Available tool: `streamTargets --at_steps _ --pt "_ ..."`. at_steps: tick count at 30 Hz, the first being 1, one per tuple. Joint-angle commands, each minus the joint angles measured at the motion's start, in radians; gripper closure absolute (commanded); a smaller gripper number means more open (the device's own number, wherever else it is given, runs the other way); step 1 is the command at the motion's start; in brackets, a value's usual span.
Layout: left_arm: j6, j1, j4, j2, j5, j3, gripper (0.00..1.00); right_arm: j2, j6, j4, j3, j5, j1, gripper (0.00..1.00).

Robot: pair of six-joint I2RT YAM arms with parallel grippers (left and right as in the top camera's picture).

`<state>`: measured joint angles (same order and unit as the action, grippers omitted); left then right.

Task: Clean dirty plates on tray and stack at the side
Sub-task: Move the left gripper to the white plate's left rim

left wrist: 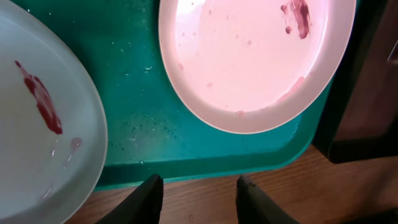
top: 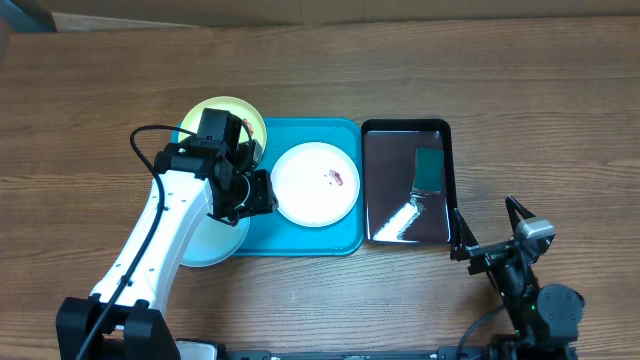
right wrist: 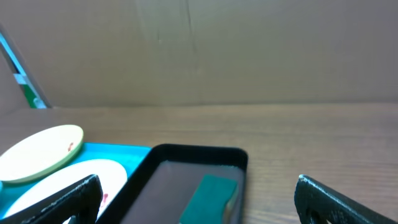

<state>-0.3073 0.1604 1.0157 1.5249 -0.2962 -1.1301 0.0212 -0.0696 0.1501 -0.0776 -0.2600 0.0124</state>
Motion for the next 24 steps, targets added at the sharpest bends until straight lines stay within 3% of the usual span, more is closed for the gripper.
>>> streamTargets --at_steps 1,8,13,18,24 --pt "-0.008 0.005 -0.004 0.005 0.025 0.007 0.58 0.054 -0.036 0.068 -0.201 0.005 0.000 0.00" --pt "-0.034 0.005 -0.005 0.005 0.046 0.008 0.57 0.452 -0.035 0.418 -0.683 0.023 0.000 0.00" --pt "-0.150 0.006 -0.013 0.006 0.149 0.023 0.60 0.886 -0.036 0.828 -1.090 -0.034 0.000 0.00" --pt "-0.174 0.011 -0.111 0.006 0.149 0.088 0.63 1.123 -0.035 1.009 -1.241 -0.175 0.000 0.00" --pt "-0.188 0.024 -0.254 0.006 0.146 0.168 0.67 1.296 -0.036 1.030 -1.242 -0.163 0.000 0.23"
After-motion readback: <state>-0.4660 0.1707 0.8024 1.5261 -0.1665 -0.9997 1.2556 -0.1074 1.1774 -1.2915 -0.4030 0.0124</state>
